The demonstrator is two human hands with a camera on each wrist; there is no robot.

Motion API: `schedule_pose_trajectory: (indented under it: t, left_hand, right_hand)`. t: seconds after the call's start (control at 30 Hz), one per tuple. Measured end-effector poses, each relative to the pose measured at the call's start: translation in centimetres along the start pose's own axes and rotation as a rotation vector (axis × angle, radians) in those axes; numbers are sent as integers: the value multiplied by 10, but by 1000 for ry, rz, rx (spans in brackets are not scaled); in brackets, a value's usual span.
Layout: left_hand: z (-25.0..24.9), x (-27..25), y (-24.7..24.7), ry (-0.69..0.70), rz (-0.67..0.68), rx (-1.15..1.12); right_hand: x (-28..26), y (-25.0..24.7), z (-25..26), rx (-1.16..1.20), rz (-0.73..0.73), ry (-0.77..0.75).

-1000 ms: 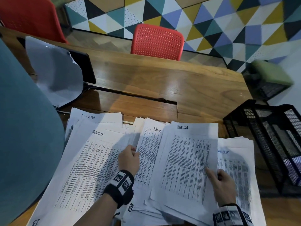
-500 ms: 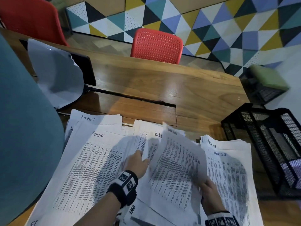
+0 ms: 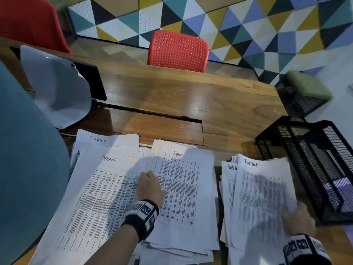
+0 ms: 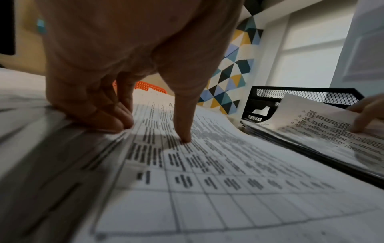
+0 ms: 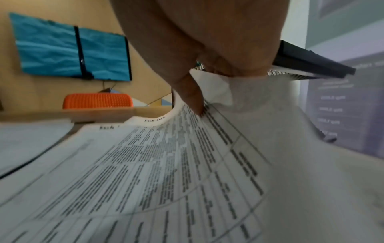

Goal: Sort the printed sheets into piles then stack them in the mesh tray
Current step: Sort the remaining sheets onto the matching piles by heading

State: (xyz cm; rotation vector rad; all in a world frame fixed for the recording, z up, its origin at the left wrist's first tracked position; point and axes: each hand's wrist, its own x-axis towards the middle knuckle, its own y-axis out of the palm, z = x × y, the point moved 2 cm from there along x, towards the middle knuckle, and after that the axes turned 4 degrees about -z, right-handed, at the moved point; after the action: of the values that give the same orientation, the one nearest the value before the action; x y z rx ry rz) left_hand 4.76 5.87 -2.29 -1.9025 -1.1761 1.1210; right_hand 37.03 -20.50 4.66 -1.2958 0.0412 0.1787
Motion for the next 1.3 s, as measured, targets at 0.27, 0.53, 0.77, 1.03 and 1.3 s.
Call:
schedule_pose_trajectory:
  t: [0.27,0.53,0.77,1.03,1.3]
  left_hand:
    - [-4,-3,1,38,33,-217]
    - [14,-17,-18,17,384,-913]
    - [23,-26,-19,76,442,-797]
    - [19,-23,-55,64,573,-1010]
    - [28,-2,-40,-26,349,-888]
  right_hand:
    - [-63,29,63,110,-158,-533]
    - [-93,112,94,445,441,-274]
    - [-93,123,102,405,426,-211]
    - [-88,98,102,952,400,-164]
    - [-85,87,85,1012,459,-287]
